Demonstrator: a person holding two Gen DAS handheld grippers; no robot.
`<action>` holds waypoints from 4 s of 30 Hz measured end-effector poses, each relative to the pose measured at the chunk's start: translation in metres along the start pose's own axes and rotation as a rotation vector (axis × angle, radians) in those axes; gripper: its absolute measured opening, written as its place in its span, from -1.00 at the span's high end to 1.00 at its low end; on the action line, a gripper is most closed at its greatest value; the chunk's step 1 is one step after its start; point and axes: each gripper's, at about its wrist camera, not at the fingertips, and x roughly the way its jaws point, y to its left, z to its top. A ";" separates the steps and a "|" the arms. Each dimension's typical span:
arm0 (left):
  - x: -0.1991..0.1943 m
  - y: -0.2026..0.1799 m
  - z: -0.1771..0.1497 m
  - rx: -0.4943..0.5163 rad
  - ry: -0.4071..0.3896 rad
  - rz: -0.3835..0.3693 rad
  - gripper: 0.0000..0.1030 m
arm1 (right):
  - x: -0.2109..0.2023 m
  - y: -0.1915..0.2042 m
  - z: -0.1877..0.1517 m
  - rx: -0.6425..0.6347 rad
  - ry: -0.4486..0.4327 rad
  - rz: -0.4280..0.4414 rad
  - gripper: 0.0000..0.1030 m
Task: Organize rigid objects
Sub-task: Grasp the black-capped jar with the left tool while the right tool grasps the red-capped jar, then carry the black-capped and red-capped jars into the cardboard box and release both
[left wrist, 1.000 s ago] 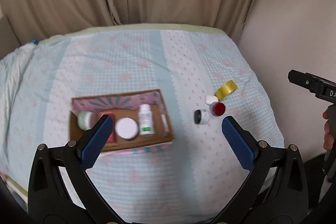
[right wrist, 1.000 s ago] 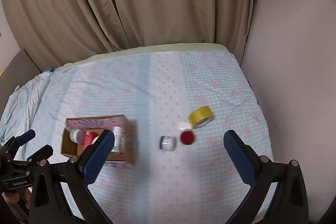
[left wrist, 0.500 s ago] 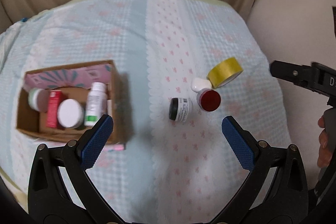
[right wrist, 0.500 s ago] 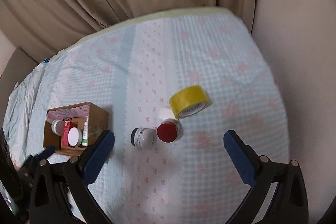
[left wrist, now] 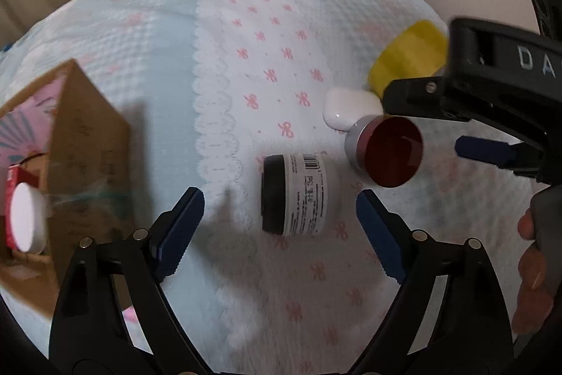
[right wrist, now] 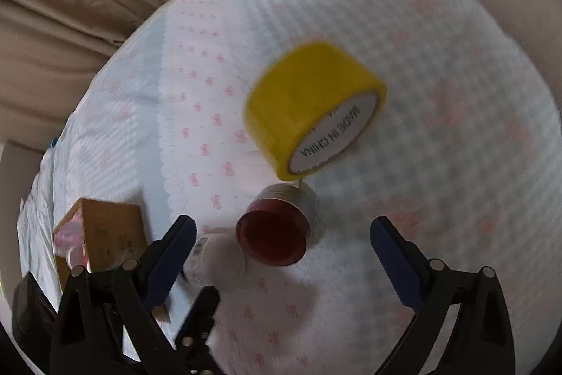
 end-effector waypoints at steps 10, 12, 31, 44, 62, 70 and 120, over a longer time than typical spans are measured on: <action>0.032 -0.006 0.005 0.020 0.035 -0.007 -0.15 | 0.041 -0.003 0.003 0.058 0.070 0.020 -0.39; 0.035 -0.007 0.005 0.022 0.046 -0.024 0.04 | 0.046 -0.002 0.002 0.059 0.079 0.015 -0.30; 0.016 -0.004 0.009 0.003 0.053 -0.002 0.05 | 0.031 0.008 -0.004 0.031 0.074 0.032 -0.09; -0.111 -0.002 0.039 -0.029 -0.068 0.021 0.04 | -0.074 0.040 0.002 -0.021 -0.024 0.094 -0.09; -0.315 0.105 0.043 -0.140 -0.237 0.028 0.04 | -0.237 0.168 -0.048 -0.237 -0.166 0.210 -0.09; -0.340 0.187 0.025 -0.145 -0.231 0.014 0.04 | -0.240 0.234 -0.081 -0.254 -0.192 0.191 -0.09; -0.093 0.369 -0.032 -0.035 0.244 0.063 0.04 | 0.107 0.355 -0.084 -0.267 0.280 0.029 -0.09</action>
